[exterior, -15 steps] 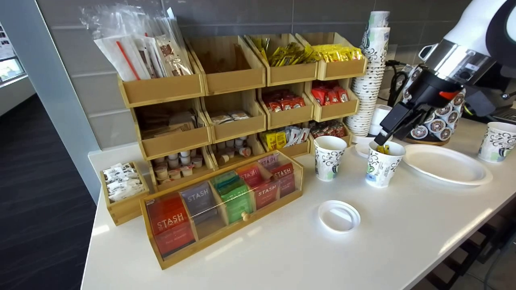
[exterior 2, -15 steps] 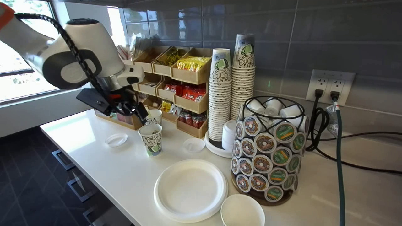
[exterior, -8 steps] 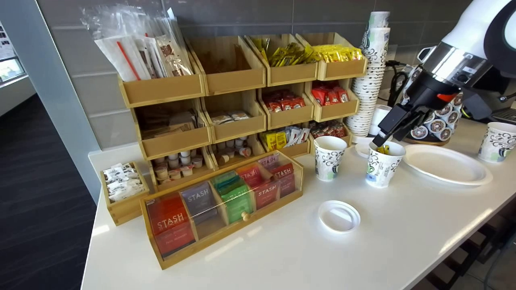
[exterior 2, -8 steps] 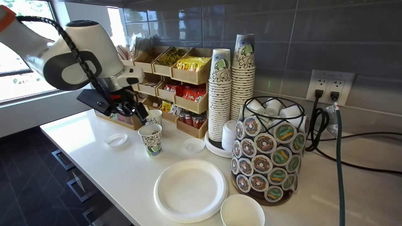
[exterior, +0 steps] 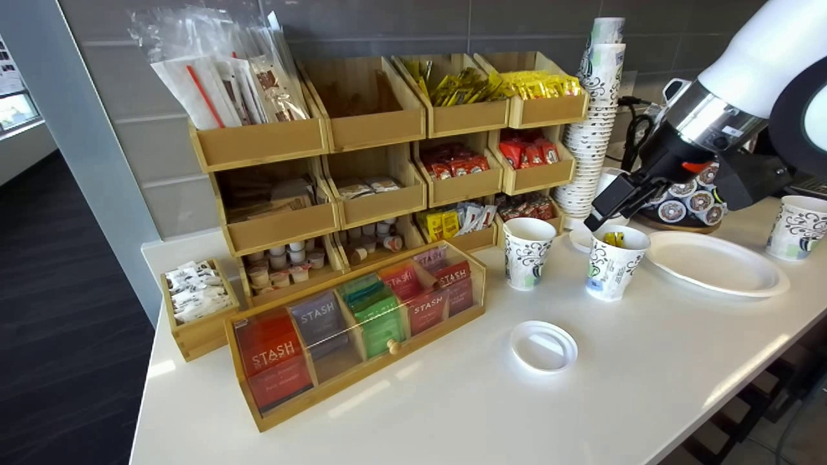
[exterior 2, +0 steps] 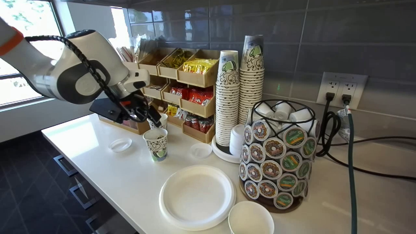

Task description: Pick up the paper cup with sachets in it and pour the contents of the cup onto the white plate

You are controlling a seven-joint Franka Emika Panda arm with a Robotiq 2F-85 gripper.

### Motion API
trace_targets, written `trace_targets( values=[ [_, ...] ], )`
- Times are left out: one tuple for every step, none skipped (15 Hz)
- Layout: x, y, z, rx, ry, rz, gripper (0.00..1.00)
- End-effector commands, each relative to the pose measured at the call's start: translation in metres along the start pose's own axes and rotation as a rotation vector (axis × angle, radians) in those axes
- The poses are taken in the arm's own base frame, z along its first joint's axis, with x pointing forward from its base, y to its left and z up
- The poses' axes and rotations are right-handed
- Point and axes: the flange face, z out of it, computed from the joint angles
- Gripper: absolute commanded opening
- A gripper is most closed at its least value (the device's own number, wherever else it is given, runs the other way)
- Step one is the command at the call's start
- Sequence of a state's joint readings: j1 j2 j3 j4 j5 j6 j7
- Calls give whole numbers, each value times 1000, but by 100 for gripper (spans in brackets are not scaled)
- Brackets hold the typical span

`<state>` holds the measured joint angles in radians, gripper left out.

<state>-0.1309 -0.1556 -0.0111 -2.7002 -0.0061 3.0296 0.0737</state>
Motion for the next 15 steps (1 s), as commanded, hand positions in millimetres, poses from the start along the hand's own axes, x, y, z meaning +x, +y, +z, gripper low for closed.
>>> trace_targets(
  values=[
    [-7,12,15,-59,-29,23,100],
    [-8,14,15,-78,-42,32,100],
    [-10,14,14,-91,-51,36,100],
    [-11,12,13,-100,-54,40,100],
    [-12,9,14,-103,-62,41,100],
    [-14,6,15,-108,-69,43,100],
    [-16,2,16,-111,-80,42,100],
    [-18,-3,18,-111,-90,39,100],
    [-20,-7,20,-111,-98,36,100],
    [-21,-12,21,-109,-101,31,100],
    [-22,-17,21,-107,-103,28,100],
    [-23,-21,22,-106,-104,22,100],
    [-23,-25,22,-98,-98,15,98],
    [-23,-28,22,-94,-92,8,84],
    [-22,-30,23,-93,-89,3,73]
  ],
)
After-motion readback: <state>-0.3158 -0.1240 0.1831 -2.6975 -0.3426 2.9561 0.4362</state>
